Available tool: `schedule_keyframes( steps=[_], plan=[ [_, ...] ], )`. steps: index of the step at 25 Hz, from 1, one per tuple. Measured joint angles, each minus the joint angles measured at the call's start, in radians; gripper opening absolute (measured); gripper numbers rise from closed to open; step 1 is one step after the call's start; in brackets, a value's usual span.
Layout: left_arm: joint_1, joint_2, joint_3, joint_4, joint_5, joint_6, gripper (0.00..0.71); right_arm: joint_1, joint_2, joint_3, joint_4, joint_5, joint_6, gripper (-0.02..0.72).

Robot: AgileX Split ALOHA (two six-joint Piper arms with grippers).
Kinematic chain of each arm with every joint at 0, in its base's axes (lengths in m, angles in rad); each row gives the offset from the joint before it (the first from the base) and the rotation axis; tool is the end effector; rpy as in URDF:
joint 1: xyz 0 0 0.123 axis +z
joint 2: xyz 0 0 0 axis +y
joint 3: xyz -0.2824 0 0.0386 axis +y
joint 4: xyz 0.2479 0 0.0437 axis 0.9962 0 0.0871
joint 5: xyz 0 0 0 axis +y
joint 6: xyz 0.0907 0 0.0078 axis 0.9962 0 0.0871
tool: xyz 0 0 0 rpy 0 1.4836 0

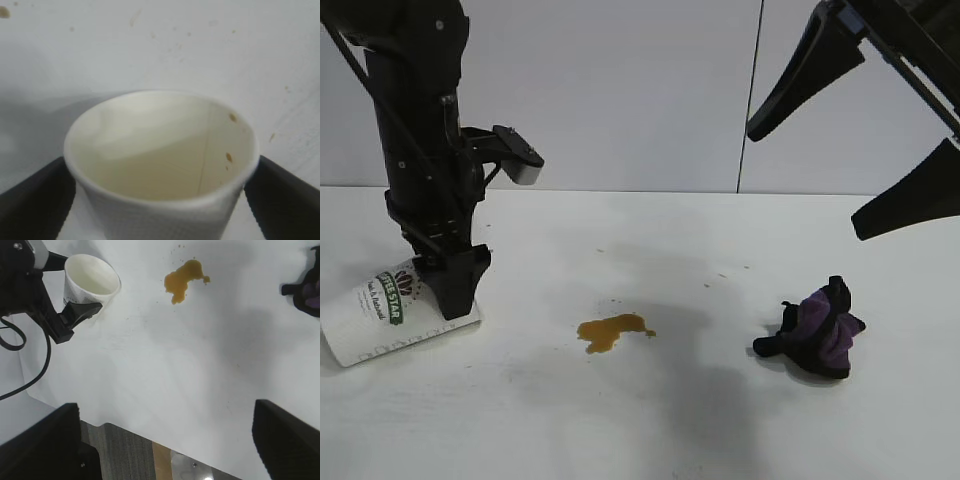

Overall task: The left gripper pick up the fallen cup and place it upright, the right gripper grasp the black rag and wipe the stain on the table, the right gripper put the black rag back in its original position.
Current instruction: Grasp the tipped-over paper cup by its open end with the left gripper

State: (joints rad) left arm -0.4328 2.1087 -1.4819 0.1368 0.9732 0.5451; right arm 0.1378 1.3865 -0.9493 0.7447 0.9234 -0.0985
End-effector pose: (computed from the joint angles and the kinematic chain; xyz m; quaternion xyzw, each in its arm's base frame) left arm 0.3763 -0.1625 0.1454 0.5009 0.8631 0.0591 0.0256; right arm 0.2532 0.0848 0.2733 0.0642 0.9353 0.3221 0.1317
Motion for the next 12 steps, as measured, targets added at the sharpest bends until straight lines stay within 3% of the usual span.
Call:
schedule_keyframes(
  steps=[12],
  plan=[
    [0.0, 0.047, -0.009, 0.031, -0.022, 0.0, 0.657, 0.0, 0.0, 0.0, 0.0, -0.001, 0.0, 0.639]
  ],
)
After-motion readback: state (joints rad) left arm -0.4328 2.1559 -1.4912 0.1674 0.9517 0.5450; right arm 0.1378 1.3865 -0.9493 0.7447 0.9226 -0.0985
